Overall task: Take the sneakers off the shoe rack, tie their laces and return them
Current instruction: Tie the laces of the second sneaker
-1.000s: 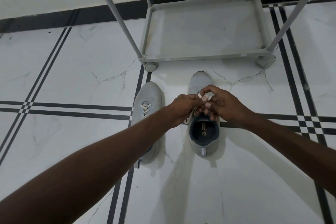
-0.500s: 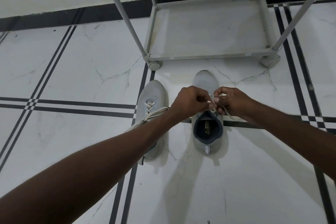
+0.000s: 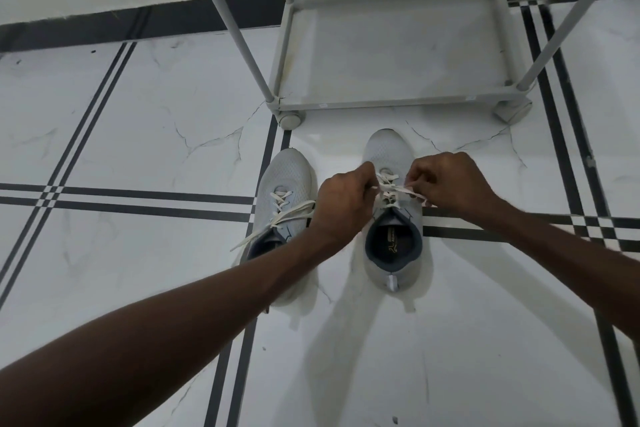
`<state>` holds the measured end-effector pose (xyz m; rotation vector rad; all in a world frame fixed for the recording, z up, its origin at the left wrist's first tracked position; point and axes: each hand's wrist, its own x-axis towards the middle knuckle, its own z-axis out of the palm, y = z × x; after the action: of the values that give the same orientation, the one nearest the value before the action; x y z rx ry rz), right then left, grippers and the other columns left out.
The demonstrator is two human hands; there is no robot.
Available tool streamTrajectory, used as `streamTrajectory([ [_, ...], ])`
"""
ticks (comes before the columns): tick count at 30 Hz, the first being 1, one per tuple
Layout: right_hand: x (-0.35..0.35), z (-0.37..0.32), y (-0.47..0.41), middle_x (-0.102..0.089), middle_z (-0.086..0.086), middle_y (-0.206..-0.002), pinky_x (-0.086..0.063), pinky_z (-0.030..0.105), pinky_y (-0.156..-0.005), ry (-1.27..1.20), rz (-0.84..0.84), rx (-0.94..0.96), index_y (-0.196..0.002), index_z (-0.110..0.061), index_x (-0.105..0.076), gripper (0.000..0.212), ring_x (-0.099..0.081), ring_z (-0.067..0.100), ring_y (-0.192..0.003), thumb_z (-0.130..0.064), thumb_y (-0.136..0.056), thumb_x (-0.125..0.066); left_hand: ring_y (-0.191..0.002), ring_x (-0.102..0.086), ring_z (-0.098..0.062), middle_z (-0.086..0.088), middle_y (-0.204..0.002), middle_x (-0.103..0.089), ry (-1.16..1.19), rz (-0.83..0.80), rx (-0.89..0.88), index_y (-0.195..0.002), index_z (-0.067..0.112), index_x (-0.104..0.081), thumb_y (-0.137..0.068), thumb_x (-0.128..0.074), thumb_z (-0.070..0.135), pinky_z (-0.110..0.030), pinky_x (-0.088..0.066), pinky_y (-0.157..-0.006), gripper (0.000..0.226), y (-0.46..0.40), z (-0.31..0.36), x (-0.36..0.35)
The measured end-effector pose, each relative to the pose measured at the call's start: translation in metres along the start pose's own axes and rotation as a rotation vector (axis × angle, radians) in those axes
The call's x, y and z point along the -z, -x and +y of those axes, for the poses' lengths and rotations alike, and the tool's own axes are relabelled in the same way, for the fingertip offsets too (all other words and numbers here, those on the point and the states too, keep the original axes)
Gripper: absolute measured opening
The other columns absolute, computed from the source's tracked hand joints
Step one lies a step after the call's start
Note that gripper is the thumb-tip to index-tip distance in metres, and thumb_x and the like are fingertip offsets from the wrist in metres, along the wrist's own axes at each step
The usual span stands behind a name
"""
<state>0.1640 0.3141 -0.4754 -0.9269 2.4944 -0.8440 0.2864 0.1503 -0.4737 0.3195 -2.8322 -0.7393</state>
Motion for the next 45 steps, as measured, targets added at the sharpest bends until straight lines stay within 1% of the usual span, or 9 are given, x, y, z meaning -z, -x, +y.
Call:
streamTrajectory([
  [5, -0.007, 0.027, 0.013, -0.065, 0.004, -0.077, -0.033, 0.028, -0.063, 0.214, -0.049, 0.033, -0.080, -0.013, -0.066, 0.007, -0.054, 0.022, -0.069, -0.015, -0.086, -0.064, -0.051, -0.052, -0.004, -0.001, -0.069, -0.067, 0.086, -0.040, -0.008, -0.083, 0.012, -0.054, -0.089, -0.057, 0.009, -0.027, -0.046, -0.052, 0.008, 0.026, -0.019, 0.008],
  [8, -0.012, 0.025, 0.012, -0.059, 0.005, -0.083, -0.034, 0.033, -0.064, 0.231, -0.114, 0.112, -0.083, -0.010, -0.058, 0.006, -0.050, 0.025, -0.074, -0.013, -0.088, -0.057, -0.067, -0.054, -0.017, -0.004, -0.083, -0.061, -0.079, -0.021, -0.111, -0.088, 0.011, -0.057, -0.090, -0.056, 0.012, -0.036, -0.046, -0.054, 0.002, 0.026, -0.020, 0.007],
  [11, -0.009, 0.024, 0.011, -0.064, 0.001, -0.073, -0.045, 0.037, -0.061, 0.194, -0.161, 0.099, -0.087, -0.020, -0.052, 0.006, -0.057, 0.026, -0.068, -0.019, -0.089, -0.057, -0.076, -0.057, -0.023, -0.005, -0.091, -0.060, -0.214, -0.065, -0.119, -0.093, 0.014, -0.060, -0.092, -0.056, 0.016, -0.037, -0.046, -0.055, 0.005, 0.021, -0.022, 0.004],
  [21, -0.010, 0.019, 0.003, -0.060, 0.001, -0.072, -0.037, 0.033, -0.060, 0.339, -0.154, 0.121, -0.088, -0.020, -0.059, 0.013, -0.052, 0.027, -0.067, -0.029, -0.094, -0.053, -0.099, -0.061, -0.026, -0.006, -0.111, -0.066, -0.101, -0.196, 0.008, -0.121, 0.019, -0.063, -0.092, -0.057, 0.039, -0.038, -0.052, -0.078, 0.035, 0.013, -0.008, -0.005],
  [27, -0.010, 0.015, 0.003, -0.067, 0.009, -0.082, -0.034, 0.033, -0.060, 0.387, -0.193, 0.152, -0.093, -0.018, -0.057, 0.012, -0.046, 0.027, -0.067, -0.025, -0.095, -0.048, -0.082, -0.066, -0.032, -0.011, -0.090, -0.074, -0.092, -0.277, 0.120, -0.101, 0.017, -0.064, -0.092, -0.059, 0.037, -0.036, -0.049, -0.068, 0.022, 0.005, -0.004, -0.009],
  [31, -0.008, 0.018, 0.003, -0.062, 0.007, -0.069, -0.034, 0.033, -0.056, 0.566, -0.160, 0.209, -0.073, -0.024, -0.047, 0.020, -0.046, 0.028, -0.061, -0.025, -0.092, -0.054, -0.083, -0.067, -0.034, -0.009, -0.088, -0.074, -0.244, -0.339, -0.022, -0.103, 0.019, -0.066, -0.092, -0.058, 0.025, -0.033, -0.041, -0.064, 0.015, 0.003, -0.009, 0.000],
  [35, -0.011, 0.025, 0.002, -0.068, 0.006, -0.076, -0.028, 0.030, -0.057, 0.674, -0.172, 0.218, -0.080, -0.026, -0.055, 0.008, -0.062, 0.031, -0.071, -0.019, -0.083, -0.058, -0.080, -0.065, -0.032, -0.008, -0.084, -0.073, -0.349, -0.456, -0.122, -0.091, 0.017, -0.068, -0.083, -0.057, 0.015, -0.029, -0.034, -0.062, 0.013, -0.001, -0.015, 0.015],
  [39, -0.018, 0.034, -0.001, -0.071, 0.005, -0.082, -0.028, 0.031, -0.059, 0.697, -0.170, 0.244, -0.094, -0.023, -0.063, 0.013, -0.065, 0.030, -0.075, -0.021, -0.087, -0.052, -0.068, -0.063, -0.033, -0.009, -0.071, -0.069, -0.296, -0.485, -0.104, -0.080, 0.016, -0.066, -0.083, -0.049, 0.010, -0.035, -0.045, -0.058, 0.018, 0.007, -0.020, 0.010],
  [45, -0.021, 0.041, 0.000, -0.069, 0.007, -0.074, -0.029, 0.031, -0.055, 0.692, -0.131, 0.278, -0.089, -0.019, -0.062, 0.010, -0.064, 0.031, -0.067, -0.018, -0.085, -0.054, -0.056, -0.060, -0.024, 0.003, -0.061, -0.062, -0.204, -0.441, -0.123, -0.070, 0.019, -0.062, -0.072, -0.048, 0.001, -0.035, -0.051, -0.054, 0.023, 0.018, -0.024, 0.010],
])
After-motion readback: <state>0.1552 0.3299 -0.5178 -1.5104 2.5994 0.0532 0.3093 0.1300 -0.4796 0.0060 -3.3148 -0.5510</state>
